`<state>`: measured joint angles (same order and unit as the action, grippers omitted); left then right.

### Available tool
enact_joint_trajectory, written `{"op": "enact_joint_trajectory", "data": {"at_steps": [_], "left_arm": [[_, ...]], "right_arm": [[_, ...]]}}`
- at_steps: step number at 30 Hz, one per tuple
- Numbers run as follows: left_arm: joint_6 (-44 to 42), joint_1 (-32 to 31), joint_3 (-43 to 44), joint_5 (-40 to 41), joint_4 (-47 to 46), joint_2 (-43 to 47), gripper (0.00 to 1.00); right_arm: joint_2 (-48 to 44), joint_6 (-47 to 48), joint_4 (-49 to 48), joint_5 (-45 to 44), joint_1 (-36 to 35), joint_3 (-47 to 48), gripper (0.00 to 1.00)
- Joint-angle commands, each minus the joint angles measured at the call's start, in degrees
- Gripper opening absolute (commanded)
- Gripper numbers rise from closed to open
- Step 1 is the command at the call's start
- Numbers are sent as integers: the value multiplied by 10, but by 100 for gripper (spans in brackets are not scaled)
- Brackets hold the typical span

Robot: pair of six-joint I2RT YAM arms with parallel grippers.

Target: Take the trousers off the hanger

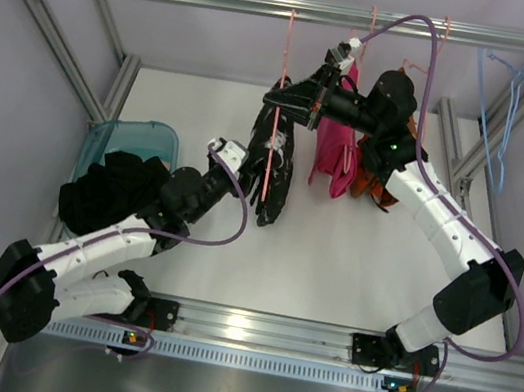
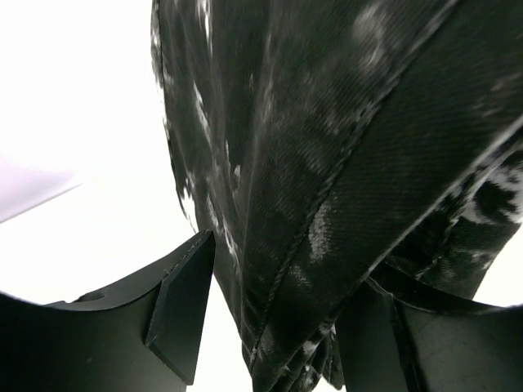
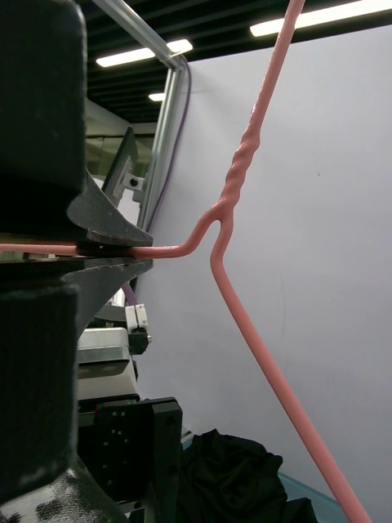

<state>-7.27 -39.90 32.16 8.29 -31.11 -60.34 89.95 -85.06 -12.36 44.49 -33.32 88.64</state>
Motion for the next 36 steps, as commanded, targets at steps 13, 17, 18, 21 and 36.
{"op": "enact_joint_trajectory", "data": {"at_steps": [13,17,18,21,36], "left_arm": [[-10,3,11,-12,-15,28,64],[-11,3,13,-11,-12,28,65],[-12,3,12,-12,-12,28,65],[-12,3,13,-11,-10,29,66],[-14,4,22,-6,-3,20,68]], "right_arm": [[-47,14,-89,3,-2,35,0],[-46,13,-90,5,-2,36,0],[-46,13,-91,5,-2,35,0],[-47,13,-91,5,-3,35,0],[-44,9,-99,7,0,37,0]]}}
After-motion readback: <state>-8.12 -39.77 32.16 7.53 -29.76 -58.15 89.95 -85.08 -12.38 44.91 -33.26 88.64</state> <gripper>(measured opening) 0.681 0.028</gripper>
